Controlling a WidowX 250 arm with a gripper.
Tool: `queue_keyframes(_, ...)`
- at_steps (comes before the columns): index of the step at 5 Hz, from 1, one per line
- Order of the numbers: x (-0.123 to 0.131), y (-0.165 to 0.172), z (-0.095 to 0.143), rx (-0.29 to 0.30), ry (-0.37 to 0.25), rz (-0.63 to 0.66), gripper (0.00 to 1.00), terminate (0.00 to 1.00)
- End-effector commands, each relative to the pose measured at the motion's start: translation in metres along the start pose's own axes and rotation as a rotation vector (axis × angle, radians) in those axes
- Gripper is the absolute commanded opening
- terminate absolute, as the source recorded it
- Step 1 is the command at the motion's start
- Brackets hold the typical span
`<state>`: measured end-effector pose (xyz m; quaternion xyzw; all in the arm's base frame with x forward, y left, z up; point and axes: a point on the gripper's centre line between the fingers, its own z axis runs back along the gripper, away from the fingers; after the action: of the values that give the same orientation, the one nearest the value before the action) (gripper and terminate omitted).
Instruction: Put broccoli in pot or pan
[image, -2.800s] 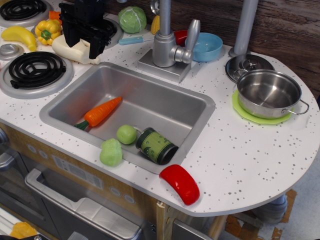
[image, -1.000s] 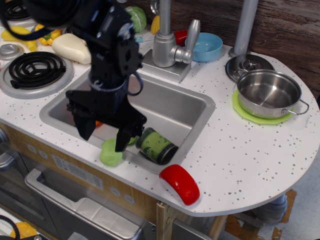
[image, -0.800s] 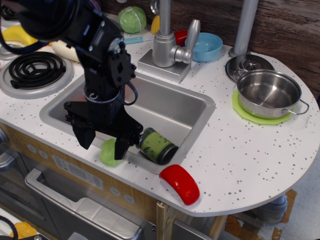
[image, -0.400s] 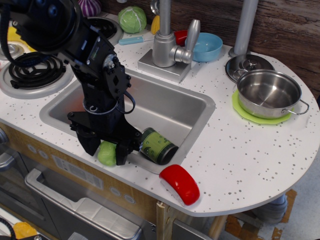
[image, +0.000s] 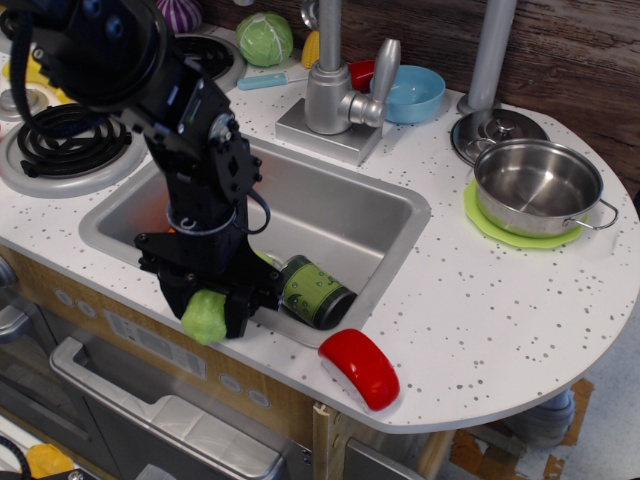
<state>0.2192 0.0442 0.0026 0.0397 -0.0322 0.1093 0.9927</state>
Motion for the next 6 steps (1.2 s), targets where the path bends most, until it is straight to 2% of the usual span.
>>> queue_keyframes(1,0.022,-0.009,0.037,0.036,-0.013,0.040,0.00,0.00)
queue_keyframes(2,0.058,-0.026,0.079,0.083,-0.014,0.049,0.00,0.00)
queue_keyframes(3,0.098,-0.072,0.096,0.018,-0.067,0.042,0.00,0.00)
queue_keyframes(4,0.141,-0.101,0.110,-0.012,-0.109,-0.006,0.00,0.00)
queue_keyframes(6,0.195,-0.140,0.111,-0.246,-0.156,-0.089,0.00,0.00)
